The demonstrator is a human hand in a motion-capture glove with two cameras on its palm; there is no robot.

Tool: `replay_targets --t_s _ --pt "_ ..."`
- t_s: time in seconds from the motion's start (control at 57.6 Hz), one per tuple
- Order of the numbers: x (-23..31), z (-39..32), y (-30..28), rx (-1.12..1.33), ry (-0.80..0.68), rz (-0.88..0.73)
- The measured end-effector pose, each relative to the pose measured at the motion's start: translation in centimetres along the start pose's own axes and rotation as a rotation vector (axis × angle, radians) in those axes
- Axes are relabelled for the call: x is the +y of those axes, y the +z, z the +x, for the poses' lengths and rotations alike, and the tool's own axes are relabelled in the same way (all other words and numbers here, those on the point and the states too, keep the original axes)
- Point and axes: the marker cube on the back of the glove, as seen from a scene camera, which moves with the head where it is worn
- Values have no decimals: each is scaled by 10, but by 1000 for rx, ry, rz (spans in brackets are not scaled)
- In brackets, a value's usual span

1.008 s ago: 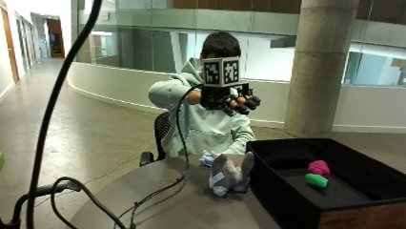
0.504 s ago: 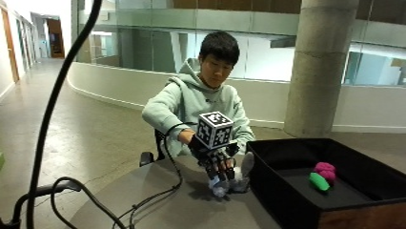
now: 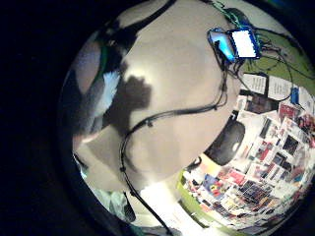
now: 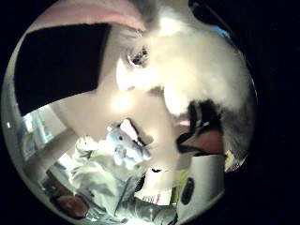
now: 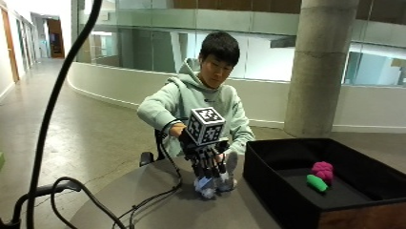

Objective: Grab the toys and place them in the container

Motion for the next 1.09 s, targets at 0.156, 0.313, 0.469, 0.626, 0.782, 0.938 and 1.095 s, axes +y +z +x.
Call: replay_targets --t_s 0.156,0.313,0.469,0.626,0.782,0.938,1.095 --pt "-2 -12 15 -171 -34 91" --pt "-24 -23 37 -71 -44 251" --pt "-36 -23 44 -38 -75 419" --pt "-37 -19 48 -105 -80 410" --pt "-36 -18 48 -124 -82 377" --pt "-32 -16 44 -206 -113 202" --pt "-6 -23 21 -283 -130 60"
